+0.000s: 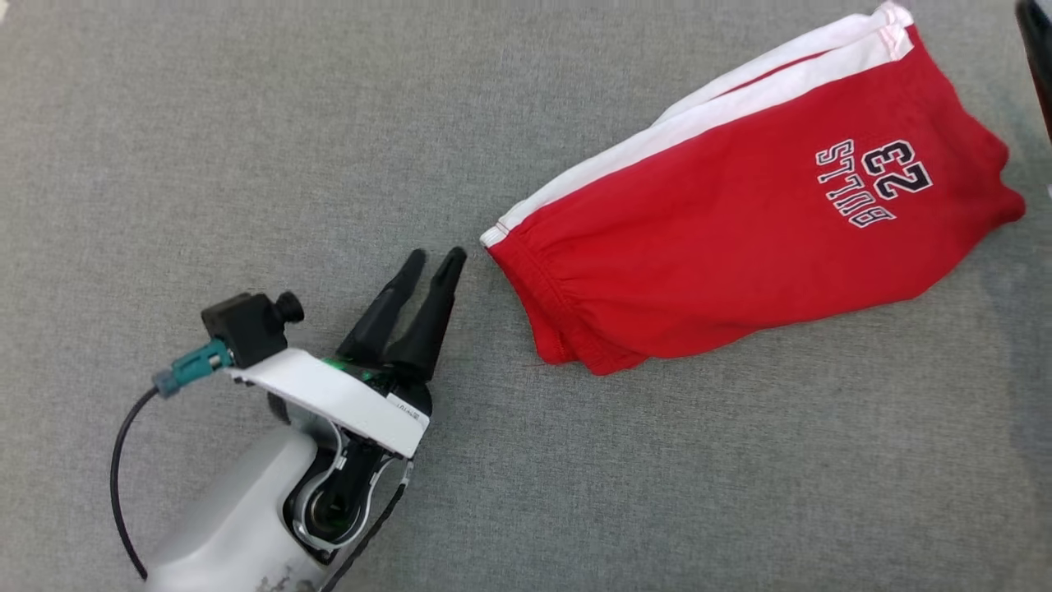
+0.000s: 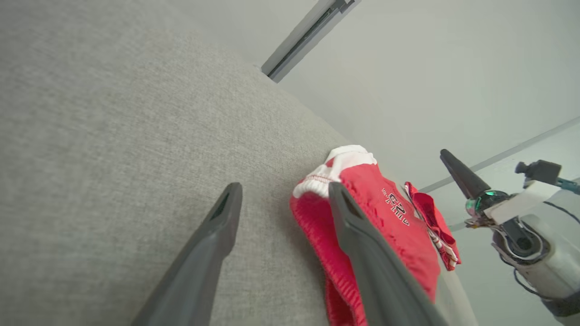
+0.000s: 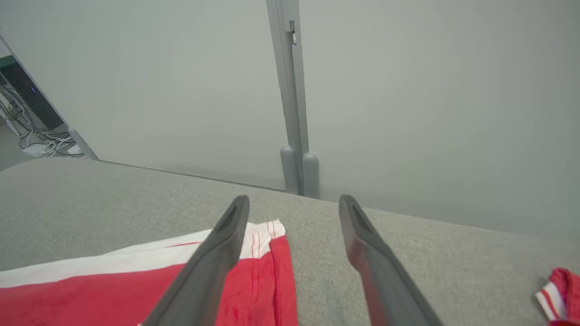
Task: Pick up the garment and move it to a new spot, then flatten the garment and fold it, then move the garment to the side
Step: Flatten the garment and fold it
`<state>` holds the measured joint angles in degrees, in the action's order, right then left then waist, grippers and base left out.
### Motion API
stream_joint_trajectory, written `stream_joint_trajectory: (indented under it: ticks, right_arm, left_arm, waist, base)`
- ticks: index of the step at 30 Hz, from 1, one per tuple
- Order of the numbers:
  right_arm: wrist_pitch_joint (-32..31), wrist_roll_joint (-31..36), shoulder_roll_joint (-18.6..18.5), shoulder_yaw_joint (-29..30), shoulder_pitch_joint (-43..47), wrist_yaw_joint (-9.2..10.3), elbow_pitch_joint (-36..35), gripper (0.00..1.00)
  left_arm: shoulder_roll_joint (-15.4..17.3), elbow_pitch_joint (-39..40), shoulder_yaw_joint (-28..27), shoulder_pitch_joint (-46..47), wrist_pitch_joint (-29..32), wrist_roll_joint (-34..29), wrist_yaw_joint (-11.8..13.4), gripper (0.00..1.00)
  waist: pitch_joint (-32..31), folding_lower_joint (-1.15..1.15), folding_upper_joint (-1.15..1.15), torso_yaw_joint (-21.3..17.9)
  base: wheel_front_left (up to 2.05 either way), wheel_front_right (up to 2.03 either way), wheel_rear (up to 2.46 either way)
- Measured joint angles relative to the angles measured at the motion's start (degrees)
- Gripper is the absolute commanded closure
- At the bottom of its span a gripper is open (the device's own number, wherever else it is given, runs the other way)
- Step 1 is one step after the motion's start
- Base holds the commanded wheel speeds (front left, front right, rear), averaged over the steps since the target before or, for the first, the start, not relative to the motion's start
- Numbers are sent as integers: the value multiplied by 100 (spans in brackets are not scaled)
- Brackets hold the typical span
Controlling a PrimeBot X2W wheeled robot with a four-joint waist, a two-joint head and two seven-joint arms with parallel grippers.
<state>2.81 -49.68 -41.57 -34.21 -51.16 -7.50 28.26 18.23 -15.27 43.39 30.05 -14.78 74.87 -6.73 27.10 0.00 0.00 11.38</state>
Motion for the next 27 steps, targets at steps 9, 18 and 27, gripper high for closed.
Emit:
stream_joint_trajectory:
  ticks: [9,18,27]
  right_arm:
    - [-313,-500,-316,22,925,0,-76,0]
    - [-1126,-341,-271,-253,468,0,452,0]
    - [-1879,-209,-87,-603,39,-1,1347,0]
  left_arm:
    - [-870,995,-1795,-1368,-30,-4084,1408,0]
    - [-1376,1556,-1984,-1909,-31,-5743,1359,0]
    - [-1524,1471,-2101,-2046,-30,-6004,1125,0]
  waist:
    - [-293,0,0,-34]
    - [-238,0,0,384]
    - [-251,0,0,790]
  base:
    - [0,0,0]
    - [0,0,0]
    - [0,0,0]
